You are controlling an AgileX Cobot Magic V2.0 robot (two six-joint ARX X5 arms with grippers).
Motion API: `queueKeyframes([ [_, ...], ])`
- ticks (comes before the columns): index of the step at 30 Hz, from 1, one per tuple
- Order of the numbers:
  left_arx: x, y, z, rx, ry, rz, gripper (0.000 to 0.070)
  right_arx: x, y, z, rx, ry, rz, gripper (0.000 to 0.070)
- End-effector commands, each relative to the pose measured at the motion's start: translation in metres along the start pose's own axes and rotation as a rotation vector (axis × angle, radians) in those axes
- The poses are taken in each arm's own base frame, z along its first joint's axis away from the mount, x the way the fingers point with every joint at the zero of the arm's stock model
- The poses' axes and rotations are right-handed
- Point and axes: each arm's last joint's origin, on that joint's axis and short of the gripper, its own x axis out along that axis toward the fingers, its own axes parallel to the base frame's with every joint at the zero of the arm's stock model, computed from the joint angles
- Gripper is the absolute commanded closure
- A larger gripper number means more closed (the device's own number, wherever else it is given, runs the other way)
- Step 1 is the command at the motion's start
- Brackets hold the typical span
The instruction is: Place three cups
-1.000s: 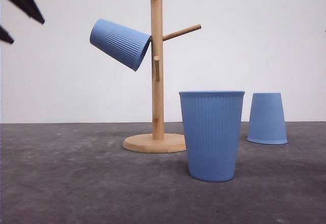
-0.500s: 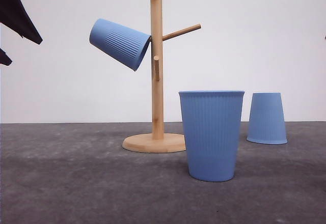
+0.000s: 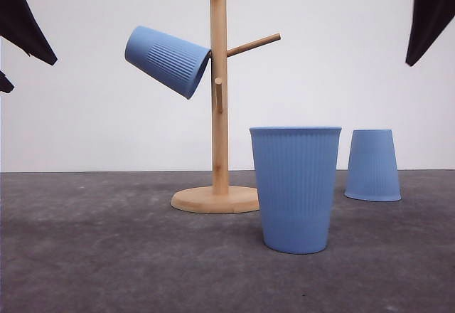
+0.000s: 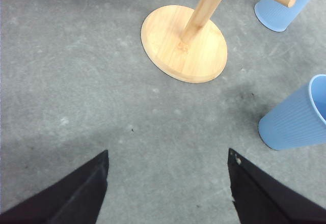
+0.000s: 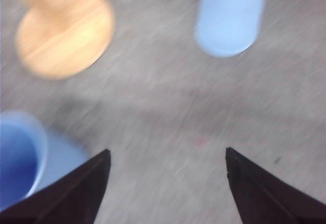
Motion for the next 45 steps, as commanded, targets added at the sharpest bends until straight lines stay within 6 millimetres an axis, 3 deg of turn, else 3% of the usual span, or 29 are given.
queueKeyframes([
  [1, 0.001, 0.000, 0.002, 0.011, -0.006, -0.003, 0.0268, 0.008, -0.002, 0.016, -0.024, 0.005, -0.007, 0.0247],
  [4, 0.001, 0.000, 0.002, 0.011, -0.006, -0.003, 0.0268, 0.022, -0.009, 0.038, -0.014, 0.013, -0.023, 0.0239],
  [9, 0.001, 0.000, 0.002, 0.012, -0.008, -0.002, 0.0268, 0.050, -0.019, 0.072, -0.001, 0.026, -0.039, 0.0162],
  [15, 0.001, 0.000, 0.002, 0.014, -0.013, 0.004, 0.0268, 0.088, -0.029, 0.100, -0.008, 0.033, -0.046, 0.0118],
  [22, 0.001, 0.000, 0.002, 0.013, -0.013, 0.006, 0.0268, 0.132, -0.042, 0.108, 0.001, 0.011, -0.052, 0.0117],
  [29, 0.001, 0.000, 0.002, 0.014, -0.015, 0.013, 0.0268, 0.162, -0.050, 0.105, 0.005, 0.012, -0.063, 0.0120],
  [32, 0.001, 0.000, 0.003, 0.016, -0.022, 0.014, 0.0268, 0.168, -0.052, 0.103, 0.006, 0.020, -0.063, 0.0153],
  [41, 0.001, 0.001, 0.005, 0.022, -0.037, 0.030, 0.0268, 0.172, -0.053, 0.102, 0.007, 0.026, -0.064, 0.0368],
  [45, 0.001, 0.001, 0.005, 0.022, -0.037, 0.030, 0.0268, 0.171, -0.052, 0.103, 0.006, 0.026, -0.063, 0.0382],
])
